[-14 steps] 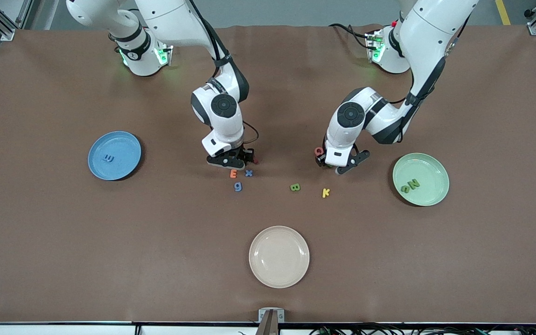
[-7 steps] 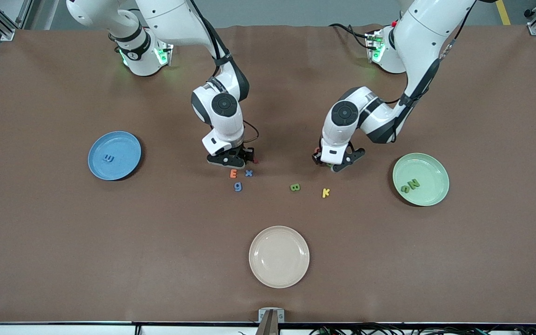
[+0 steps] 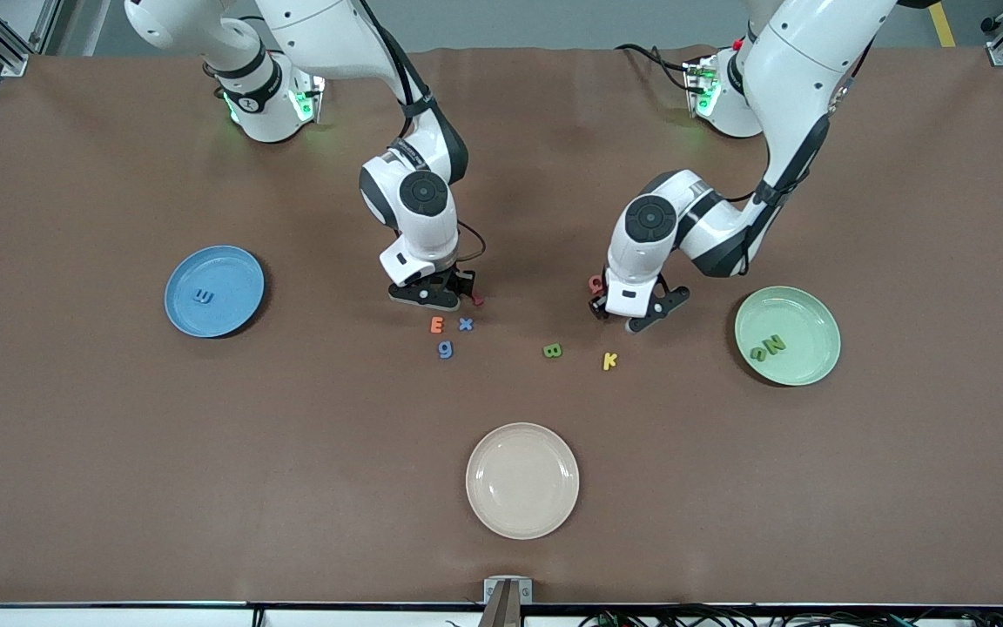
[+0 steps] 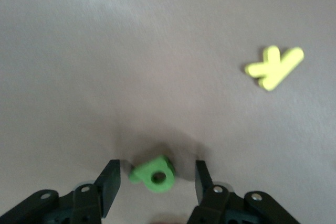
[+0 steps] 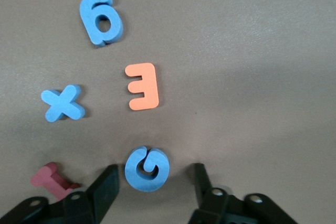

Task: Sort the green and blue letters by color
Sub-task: 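Grasp the green p with the left gripper while the right gripper grasps blue G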

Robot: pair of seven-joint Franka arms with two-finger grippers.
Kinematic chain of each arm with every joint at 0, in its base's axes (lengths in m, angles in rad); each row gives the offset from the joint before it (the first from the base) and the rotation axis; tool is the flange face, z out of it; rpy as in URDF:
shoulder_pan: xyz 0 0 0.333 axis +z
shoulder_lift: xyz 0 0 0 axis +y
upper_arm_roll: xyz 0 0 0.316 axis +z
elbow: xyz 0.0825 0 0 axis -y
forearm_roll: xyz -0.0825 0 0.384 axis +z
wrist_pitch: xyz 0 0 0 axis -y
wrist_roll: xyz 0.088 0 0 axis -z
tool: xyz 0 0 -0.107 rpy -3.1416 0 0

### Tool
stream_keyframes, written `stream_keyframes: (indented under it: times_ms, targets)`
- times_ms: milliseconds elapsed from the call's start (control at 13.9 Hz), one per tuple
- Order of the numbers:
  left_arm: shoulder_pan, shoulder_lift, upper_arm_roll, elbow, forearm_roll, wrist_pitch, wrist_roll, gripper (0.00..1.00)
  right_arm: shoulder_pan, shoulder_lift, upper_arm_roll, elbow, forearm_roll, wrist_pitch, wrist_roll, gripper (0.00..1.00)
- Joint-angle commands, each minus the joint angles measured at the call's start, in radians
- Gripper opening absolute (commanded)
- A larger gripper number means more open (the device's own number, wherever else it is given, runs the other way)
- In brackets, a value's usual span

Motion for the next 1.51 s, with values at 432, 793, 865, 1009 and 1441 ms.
stream_keyframes:
  times_ms: [432, 793, 865, 1009, 1441]
  targets:
    - [0.005, 0.014, -0.005, 0.001, 0.023, 0.0, -0.013, 0.64, 0.004, -0.01, -0.01, -0.033, 0.002, 0.057, 0.015, 0.54]
    - [0.008, -0.001, -0.014, -0.027, 0.023, 0.0, -0.015, 0.59, -0.003, -0.01, -0.01, -0.025, 0.002, 0.06, 0.013, 0.54]
    - [0.008, 0.0, -0.014, -0.027, 0.023, 0.0, -0.015, 0.51, -0.003, -0.01, -0.01, -0.025, 0.002, 0.062, 0.015, 0.54]
    - [0.008, 0.0, -0.014, -0.03, 0.023, 0.0, -0.015, 0.41, -0.003, -0.008, -0.01, -0.027, 0.002, 0.062, 0.015, 0.51]
    - [0.011, -0.036, -0.023, -0.048, 0.021, 0.0, -0.013, 0.03, -0.003, -0.011, -0.012, -0.03, 0.002, 0.046, 0.015, 0.02]
